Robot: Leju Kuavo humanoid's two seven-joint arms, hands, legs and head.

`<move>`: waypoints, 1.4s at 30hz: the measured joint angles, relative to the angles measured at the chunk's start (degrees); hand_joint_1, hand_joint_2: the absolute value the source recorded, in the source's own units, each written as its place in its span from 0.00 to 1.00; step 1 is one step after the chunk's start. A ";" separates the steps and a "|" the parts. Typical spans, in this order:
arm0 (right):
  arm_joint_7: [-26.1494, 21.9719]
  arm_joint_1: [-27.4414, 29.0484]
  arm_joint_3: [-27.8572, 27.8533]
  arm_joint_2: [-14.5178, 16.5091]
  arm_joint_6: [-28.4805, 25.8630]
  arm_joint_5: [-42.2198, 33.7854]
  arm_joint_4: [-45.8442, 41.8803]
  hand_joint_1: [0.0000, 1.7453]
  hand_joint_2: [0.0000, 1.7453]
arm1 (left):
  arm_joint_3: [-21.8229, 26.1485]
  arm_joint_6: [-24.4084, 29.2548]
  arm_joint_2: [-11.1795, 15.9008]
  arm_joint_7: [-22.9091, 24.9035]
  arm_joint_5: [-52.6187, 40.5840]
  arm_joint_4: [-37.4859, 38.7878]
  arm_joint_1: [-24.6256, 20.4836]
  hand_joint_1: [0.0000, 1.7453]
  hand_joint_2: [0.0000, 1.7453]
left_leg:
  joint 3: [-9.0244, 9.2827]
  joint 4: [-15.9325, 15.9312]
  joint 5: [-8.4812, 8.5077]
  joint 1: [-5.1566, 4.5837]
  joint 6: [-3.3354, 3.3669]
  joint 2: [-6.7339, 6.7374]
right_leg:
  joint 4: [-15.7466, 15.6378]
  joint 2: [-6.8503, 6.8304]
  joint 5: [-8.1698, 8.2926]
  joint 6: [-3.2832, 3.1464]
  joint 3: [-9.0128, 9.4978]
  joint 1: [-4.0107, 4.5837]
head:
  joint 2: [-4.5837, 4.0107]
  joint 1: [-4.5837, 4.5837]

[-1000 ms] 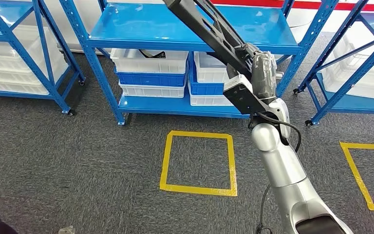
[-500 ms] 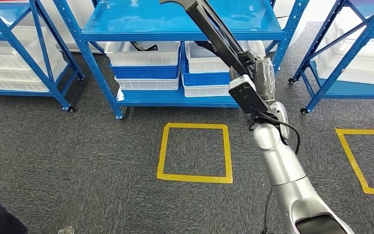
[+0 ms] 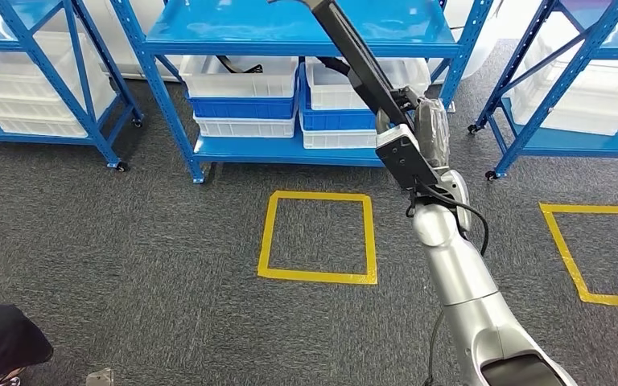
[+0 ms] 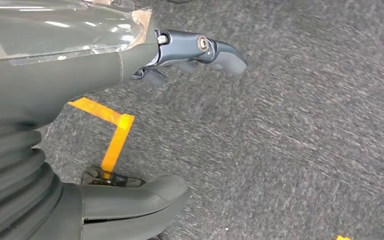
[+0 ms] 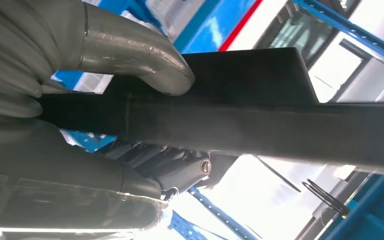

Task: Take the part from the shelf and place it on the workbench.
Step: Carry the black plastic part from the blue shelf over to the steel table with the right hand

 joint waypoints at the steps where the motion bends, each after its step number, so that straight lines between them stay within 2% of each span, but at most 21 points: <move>1: 0.01 0.05 -0.16 -0.01 0.07 -0.43 0.03 1.00 1.00 | 0.01 -0.03 -0.03 0.06 -0.06 0.00 -0.02 0.00 1.00 | -0.99 -0.15 0.95 0.14 -0.02 0.04 | 3.43 0.04 -2.73 -0.19 -0.77 -0.15 | 0.00 0.07; 3: 0.00 0.31 -0.36 -0.04 0.26 -1.15 0.11 1.00 1.00 | 0.02 -0.08 -0.09 0.13 -0.10 0.01 0.00 0.00 1.00 | -3.20 -0.05 2.67 0.46 -0.54 0.20 | 10.13 0.04 -5.39 0.58 -1.43 -0.66 | 0.00 0.10; 4: -0.02 0.46 -0.44 -0.05 0.38 -1.47 0.17 1.00 1.00 | 0.02 -0.09 -0.10 0.14 -0.10 0.01 0.01 0.00 1.00 | -4.42 0.03 3.56 0.69 -0.85 0.30 | 11.89 0.04 -4.87 1.56 -0.92 -0.95 | 0.00 0.09; 5: -0.04 0.55 -0.52 -0.05 0.51 -1.76 0.22 1.00 1.00 | 0.02 -0.11 -0.09 0.15 -0.12 0.01 0.02 0.00 1.00 | -5.70 0.21 4.43 0.97 -1.25 0.39 | 11.71 0.03 -3.52 2.68 0.51 -1.25 | 0.00 0.09; 7: -0.12 0.54 -0.62 -0.03 0.72 -2.23 0.26 1.00 1.00 | 0.03 -0.16 0.07 0.15 -0.16 -0.05 0.02 0.00 1.00 | -8.17 1.04 5.95 1.35 -2.26 0.47 | 5.83 0.04 -2.52 4.21 6.32 -1.75 | 0.00 0.18; 9: -0.24 0.53 -0.65 0.05 0.80 -2.49 0.24 1.00 1.00 | 0.06 -0.22 0.25 0.13 -0.23 -0.15 0.04 0.00 1.00 | -9.71 1.89 7.18 1.28 -3.19 0.45 | -1.74 0.14 -5.25 3.44 11.44 -1.52 | 0.00 0.23; 10: -0.31 0.62 -0.66 0.09 0.82 -2.59 0.24 1.00 1.00 | 0.08 -0.23 0.35 0.11 -0.26 -0.19 0.10 0.00 1.00 | -10.04 1.87 7.81 1.22 -3.48 0.42 | -3.72 0.18 -6.52 2.69 12.40 -1.20 | 0.00 0.24; 12: -0.48 0.98 -0.69 0.13 0.84 -2.80 0.31 1.00 1.00 | 0.10 -0.24 0.38 -0.09 -0.28 -0.16 0.33 0.00 1.00 | -10.33 1.45 8.71 1.44 -4.01 0.38 | -4.07 0.13 -6.37 1.18 11.70 -1.20 | 0.00 0.08; 14: -0.73 1.21 -0.72 0.18 0.83 -2.96 0.36 1.00 1.00 | 0.11 -0.30 0.38 -0.56 -0.27 -0.14 0.66 0.00 1.00 | -11.24 3.27 5.57 1.81 -4.50 0.29 | -4.01 0.01 -5.26 -0.33 10.80 -1.43 | 0.00 0.03; 17: -1.27 1.37 -0.77 0.31 0.80 -3.00 0.38 1.00 1.00 | 0.11 -0.36 0.31 -1.00 -0.24 -0.14 0.73 0.00 1.00 | -13.89 13.62 -3.14 1.94 -5.01 0.08 | -3.94 -0.02 -3.19 -1.43 8.93 -1.19 | 0.00 -0.05; 18: -1.40 1.48 -0.80 0.33 0.80 -3.00 0.40 1.00 1.00 | 0.11 -0.36 0.28 -1.03 -0.23 -0.14 0.71 0.00 1.00 | -14.42 17.12 -4.04 1.94 -5.06 0.06 | -3.90 -0.01 -2.56 -1.44 8.15 -1.04 | 0.00 -0.05; 20: -1.52 1.66 -0.94 0.34 0.79 -3.00 0.47 1.00 1.00 | 0.11 -0.41 0.21 -1.06 -0.21 -0.14 0.68 0.00 1.00 | -13.09 19.19 -2.73 1.92 -4.78 0.06 | -3.86 0.02 -1.51 -1.26 6.78 -0.79 | 0.00 -0.07; 22: -1.67 1.63 -1.12 0.38 0.77 -2.96 0.50 1.00 1.00 | 0.11 -0.52 0.21 -1.08 -0.18 -0.19 0.49 0.00 1.00 | -7.66 13.30 -1.27 1.77 -3.95 -0.15 | -3.84 0.05 -0.74 -0.92 5.93 -0.64 | 0.00 -0.08; 25: -2.17 0.90 -1.31 0.58 0.68 -2.72 0.75 1.00 1.00 | 0.11 -0.62 0.26 -1.12 -0.12 -0.28 -0.12 0.00 1.00 | -1.12 4.20 -2.64 1.16 -2.89 -0.41 | -3.84 -0.19 0.13 0.12 5.38 -0.56 | 0.00 -0.02; 29: -2.82 -0.24 -1.44 0.84 0.54 -2.47 1.60 1.00 1.00 | 0.12 -0.60 0.06 -1.16 0.09 -0.26 -0.46 0.00 1.00 | -0.78 1.84 -1.59 1.09 -1.68 -0.07 | -2.32 -0.28 -0.34 1.10 4.05 -0.47 | 0.00 0.02; 32: -3.14 -0.66 -1.56 0.86 0.47 -2.42 2.31 1.00 1.00 | 0.13 -0.60 -0.09 -1.20 0.09 -0.25 -0.56 0.00 1.00 | -1.68 1.35 -0.33 1.11 -1.11 0.10 | 7.47 -0.16 -5.45 0.46 -0.19 -0.47 | 0.00 0.08; 34: -3.18 -0.62 -1.59 0.84 0.46 -2.39 2.79 1.00 1.00 | 0.13 -0.61 -0.17 -1.20 0.09 -0.21 -0.50 0.00 1.00 | -2.51 1.48 0.23 1.10 -1.23 0.10 | 11.80 -0.15 -7.17 0.91 -1.42 -0.49 | 0.00 0.08; 35: -3.19 -0.62 -1.59 0.84 0.46 -2.39 2.98 1.00 1.00 | 0.13 -0.61 -0.22 -1.20 0.09 -0.20 -0.48 0.00 1.00 | -2.88 1.61 0.47 1.11 -1.36 0.10 | 10.75 -0.15 -6.78 1.43 -0.36 -0.53 | 0.00 0.09; 38: -3.21 -0.83 -1.58 0.89 0.45 -2.35 3.24 1.00 1.00 | 0.11 -0.63 -0.37 -1.21 0.09 -0.19 -0.51 0.00 1.00 | -3.75 2.50 0.69 0.99 -1.86 0.10 | -0.40 -0.19 -3.70 2.33 6.54 -0.65 | 0.00 0.07; 40: -3.29 -0.97 -1.58 0.94 0.43 -2.31 3.38 1.00 1.00 | 0.12 -0.64 -0.38 -1.22 0.09 -0.19 -0.54 0.00 1.00 | -4.32 3.04 0.83 0.74 -2.44 0.11 | -3.78 -0.10 -2.94 1.53 8.30 -0.44 | 0.00 0.00; 42: -3.34 -1.00 -1.59 0.97 0.41 -2.30 3.55 1.00 1.00 | 0.13 -0.63 -0.35 -1.24 0.09 -0.18 -0.49 0.00 1.00 | -4.64 3.08 1.12 0.77 -3.10 0.09 | -3.71 0.01 -2.48 0.54 8.08 -0.38 | 0.00 -0.01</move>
